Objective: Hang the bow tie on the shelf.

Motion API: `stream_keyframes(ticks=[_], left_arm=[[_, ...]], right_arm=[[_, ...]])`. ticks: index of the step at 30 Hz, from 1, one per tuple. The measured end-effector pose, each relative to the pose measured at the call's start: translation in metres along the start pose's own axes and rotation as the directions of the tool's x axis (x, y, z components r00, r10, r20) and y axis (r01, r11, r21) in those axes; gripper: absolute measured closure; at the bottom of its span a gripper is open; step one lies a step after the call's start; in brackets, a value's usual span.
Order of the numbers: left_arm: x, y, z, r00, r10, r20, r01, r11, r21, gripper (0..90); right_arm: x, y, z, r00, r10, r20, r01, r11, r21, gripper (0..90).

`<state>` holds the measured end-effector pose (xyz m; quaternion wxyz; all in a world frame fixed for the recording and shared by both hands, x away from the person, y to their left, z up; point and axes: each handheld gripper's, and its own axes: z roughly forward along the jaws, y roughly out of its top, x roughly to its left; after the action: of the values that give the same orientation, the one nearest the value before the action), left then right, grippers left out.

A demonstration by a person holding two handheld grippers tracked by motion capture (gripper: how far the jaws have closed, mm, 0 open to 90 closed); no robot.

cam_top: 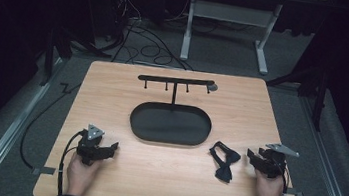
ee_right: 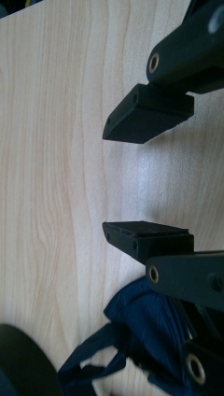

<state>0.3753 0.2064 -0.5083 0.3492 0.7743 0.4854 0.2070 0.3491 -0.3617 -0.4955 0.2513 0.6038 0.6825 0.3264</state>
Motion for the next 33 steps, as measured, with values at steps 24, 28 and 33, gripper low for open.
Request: stream_keyframes(ticks=[24, 28, 33], left_arm=[[0.000, 0.000, 0.000, 1.0000, 0.001, -0.001, -0.001, 1.0000, 0.000, 25.4], [0.000, 0.000, 0.000, 1.0000, 0.001, 0.000, -0.001, 1.0000, 0.002, 25.4], [0.000, 0.000, 0.000, 1.0000, 0.001, -0.001, -0.001, 1.0000, 0.002, 25.4]], right_arm=[[0.016, 0.003, -0.018, 0.9930, 0.001, -0.118, -0.009, 0.998, -0.070, 51.2], [0.021, 0.005, -0.019, 0.9887, -0.005, -0.150, -0.004, 0.998, -0.059, 51.8], [0.024, 0.007, -0.019, 0.9850, 0.005, -0.173, -0.016, 0.998, -0.060, 52.2]])
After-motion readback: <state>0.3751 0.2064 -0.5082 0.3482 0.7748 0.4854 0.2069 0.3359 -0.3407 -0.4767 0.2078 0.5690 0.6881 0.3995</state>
